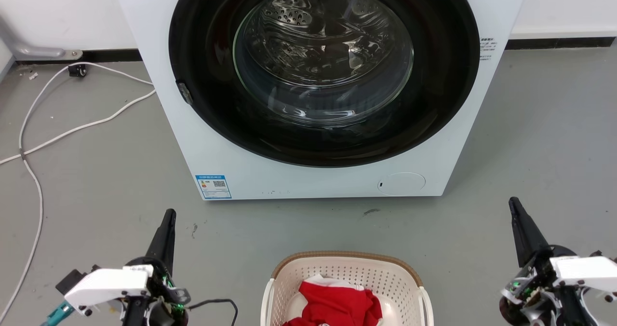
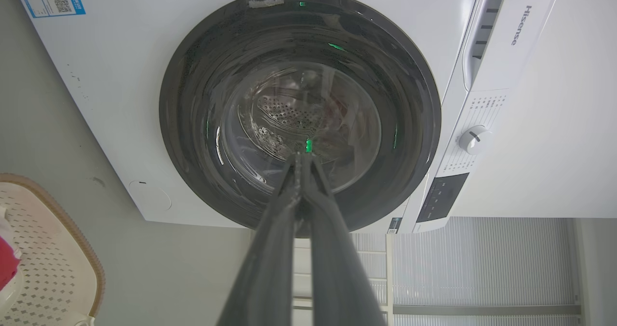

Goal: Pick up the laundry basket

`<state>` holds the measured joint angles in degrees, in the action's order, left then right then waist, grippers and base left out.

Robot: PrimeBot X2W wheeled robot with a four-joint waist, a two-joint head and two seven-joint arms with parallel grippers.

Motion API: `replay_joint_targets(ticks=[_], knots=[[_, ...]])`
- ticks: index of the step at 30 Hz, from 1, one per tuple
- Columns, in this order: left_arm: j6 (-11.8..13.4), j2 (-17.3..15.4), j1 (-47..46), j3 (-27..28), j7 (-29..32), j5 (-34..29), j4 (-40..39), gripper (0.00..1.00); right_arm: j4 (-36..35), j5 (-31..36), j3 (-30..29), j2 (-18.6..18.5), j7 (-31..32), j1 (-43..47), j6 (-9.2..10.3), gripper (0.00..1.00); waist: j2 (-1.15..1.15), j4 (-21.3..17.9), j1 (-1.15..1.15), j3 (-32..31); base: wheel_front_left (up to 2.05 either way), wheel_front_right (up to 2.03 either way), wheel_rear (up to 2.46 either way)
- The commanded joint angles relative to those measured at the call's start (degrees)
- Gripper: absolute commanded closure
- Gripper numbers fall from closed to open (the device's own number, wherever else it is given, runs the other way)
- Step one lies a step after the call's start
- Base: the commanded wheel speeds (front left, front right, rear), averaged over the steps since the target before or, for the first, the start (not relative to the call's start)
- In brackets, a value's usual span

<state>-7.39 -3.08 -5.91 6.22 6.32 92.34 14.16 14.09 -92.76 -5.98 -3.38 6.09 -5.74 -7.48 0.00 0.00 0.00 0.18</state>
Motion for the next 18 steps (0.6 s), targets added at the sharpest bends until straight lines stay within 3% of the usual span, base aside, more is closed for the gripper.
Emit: replay_joint_targets(ticks=[1,18], knots=[[0.01,0.03,0.07,-0.06,-0.01,0.02,0.15,0.00,0.12,0.00,0.03,0.01,-0.01,0.10,-0.01,0.00,0.00,0.00,0.00,0.00,0.00,0.00,0.00],[-0.01,-0.65,-2.39,-4.57,-4.33,-3.14,-1.57,0.00,-0.83,3.48,3.16,-0.58,-4.23,-1.13,0.00,0.00,0.00,-0.04,0.00,0.17,0.00,0.00,0.00]])
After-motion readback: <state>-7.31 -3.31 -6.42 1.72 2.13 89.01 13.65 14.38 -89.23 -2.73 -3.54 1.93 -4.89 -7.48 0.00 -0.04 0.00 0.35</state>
